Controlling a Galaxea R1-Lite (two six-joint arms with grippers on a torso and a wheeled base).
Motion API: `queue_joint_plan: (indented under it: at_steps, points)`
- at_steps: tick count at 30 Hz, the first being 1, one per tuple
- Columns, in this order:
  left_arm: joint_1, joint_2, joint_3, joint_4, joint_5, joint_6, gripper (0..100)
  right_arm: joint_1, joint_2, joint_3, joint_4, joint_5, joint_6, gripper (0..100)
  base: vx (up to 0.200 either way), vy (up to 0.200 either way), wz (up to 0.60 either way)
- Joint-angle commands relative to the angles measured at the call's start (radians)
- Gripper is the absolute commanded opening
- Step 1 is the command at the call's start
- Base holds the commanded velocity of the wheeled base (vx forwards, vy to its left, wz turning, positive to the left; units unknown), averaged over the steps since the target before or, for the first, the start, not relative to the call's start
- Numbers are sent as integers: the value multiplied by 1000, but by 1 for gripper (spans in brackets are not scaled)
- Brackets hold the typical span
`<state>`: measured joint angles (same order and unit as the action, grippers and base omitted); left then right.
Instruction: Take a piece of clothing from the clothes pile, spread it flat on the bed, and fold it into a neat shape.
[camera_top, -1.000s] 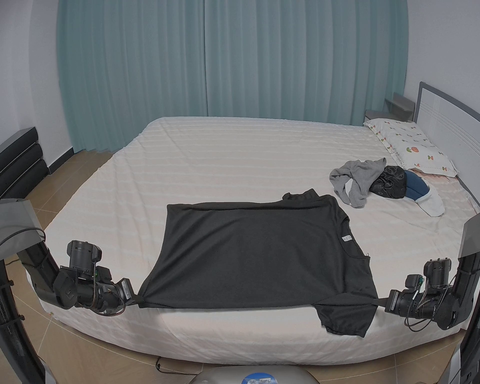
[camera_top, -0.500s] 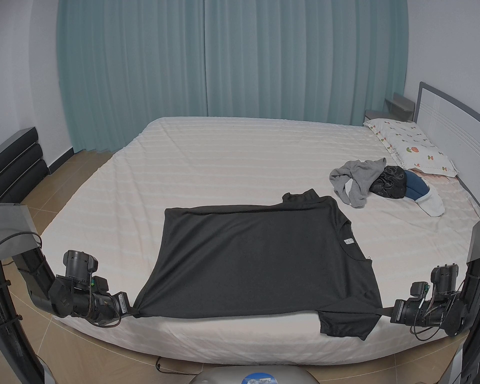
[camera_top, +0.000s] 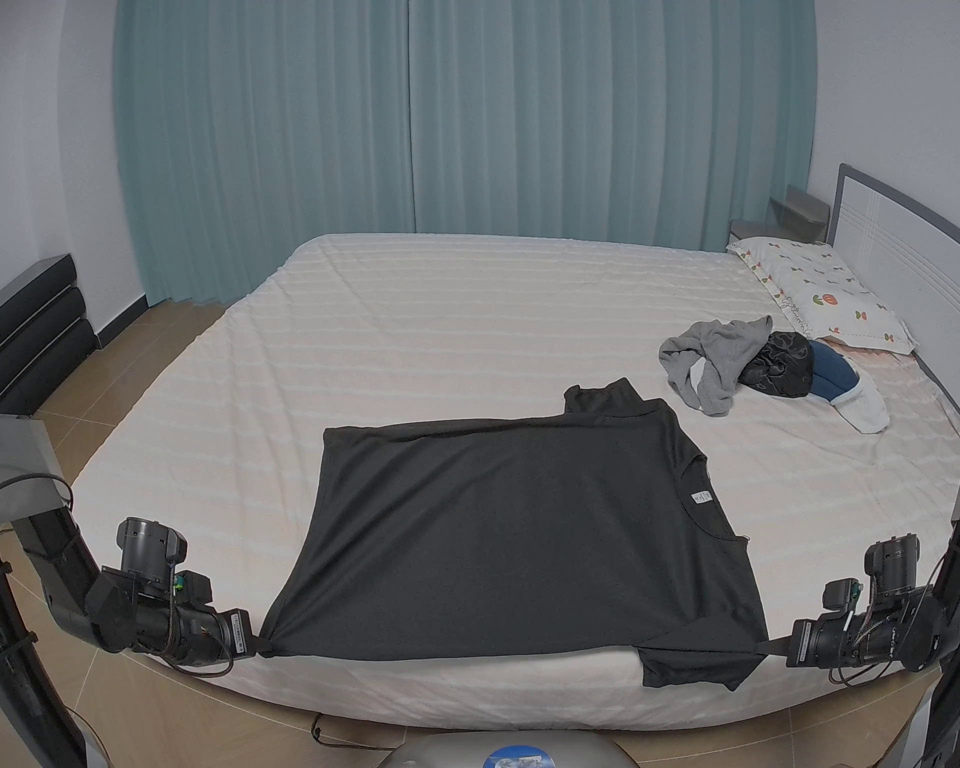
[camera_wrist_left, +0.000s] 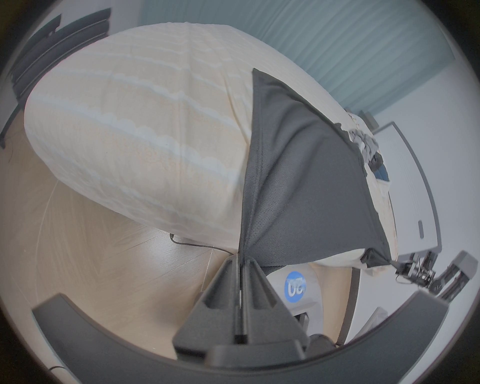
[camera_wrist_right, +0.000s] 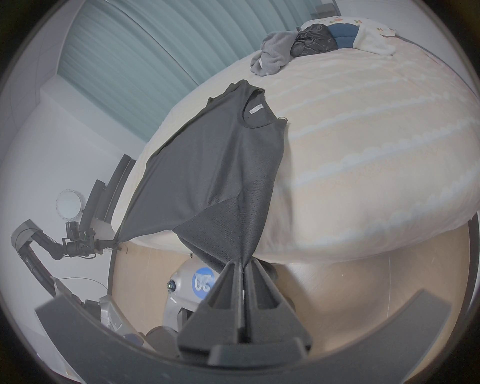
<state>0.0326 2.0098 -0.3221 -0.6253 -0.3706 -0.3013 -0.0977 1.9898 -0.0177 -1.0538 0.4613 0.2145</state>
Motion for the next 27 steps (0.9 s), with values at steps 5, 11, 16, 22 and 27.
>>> queue_joint_plan:
  at_steps: [5, 11, 16, 22, 27]
  points:
    - [1, -57, 74, 1, 2, 59, 0, -19, -78, 18, 101, 0, -60, 0, 0, 0, 0]
    - [0, -83, 124, -1, 4, 105, 0, -42, -121, 18, 184, 2, -79, 0, 0, 0, 0]
    - [-2, -85, 147, -2, 39, 106, 0, -51, -167, 18, 247, 7, -107, 0, 0, 0, 0]
    - [-2, -118, 183, -1, 42, 108, 0, -79, -195, 18, 344, 28, -221, 0, 0, 0, 0]
    - [-5, -152, 212, 1, 61, 108, 0, -83, -240, 18, 387, 27, -234, 0, 0, 0, 0]
